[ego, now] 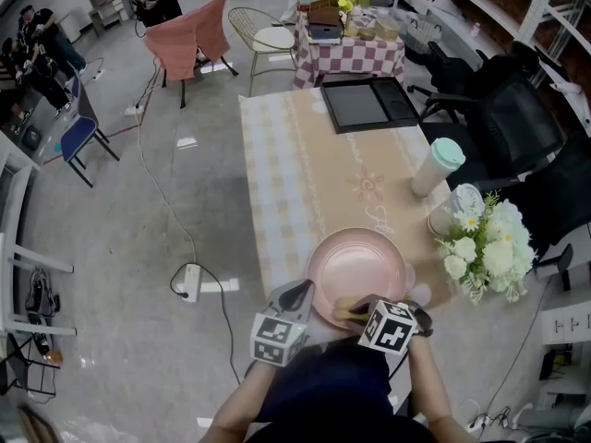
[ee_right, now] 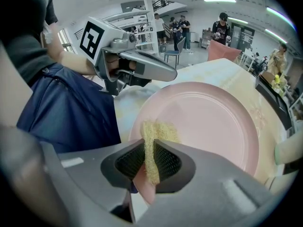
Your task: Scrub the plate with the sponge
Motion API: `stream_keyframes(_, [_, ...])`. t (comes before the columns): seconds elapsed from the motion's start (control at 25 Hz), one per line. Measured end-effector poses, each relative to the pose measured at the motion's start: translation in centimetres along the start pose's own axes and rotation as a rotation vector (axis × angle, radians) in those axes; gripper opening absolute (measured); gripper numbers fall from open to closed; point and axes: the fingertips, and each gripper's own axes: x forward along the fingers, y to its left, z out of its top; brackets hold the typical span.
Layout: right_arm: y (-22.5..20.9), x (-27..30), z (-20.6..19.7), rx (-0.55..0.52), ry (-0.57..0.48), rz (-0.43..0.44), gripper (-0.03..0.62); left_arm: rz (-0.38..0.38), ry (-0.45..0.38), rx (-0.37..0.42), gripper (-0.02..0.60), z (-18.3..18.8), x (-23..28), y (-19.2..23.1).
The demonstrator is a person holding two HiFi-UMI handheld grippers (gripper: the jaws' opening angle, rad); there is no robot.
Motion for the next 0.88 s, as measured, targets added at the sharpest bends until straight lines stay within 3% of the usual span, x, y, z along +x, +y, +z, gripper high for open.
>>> stream_keyframes(0.56, [2.0,-2.2,0.9,-0.084,0.013,0.192,0.055,-0.014,0.014,0.011,0.012,-0.4,0.4,-0.1])
stream_keyframes(0.68, [1.2,-3.3,1.8,-0.109,-0.036,0.136,0.055,-0.019,0.020,0.013,0.012,-0.6,0.4,-0.3])
stream_keyframes(0.88, [-2.1,-4.1,2.4,-0.133,-0.052,-0.041,0.055,-0.016,0.024,0.009,0.012,-0.8,0.3,-0.2])
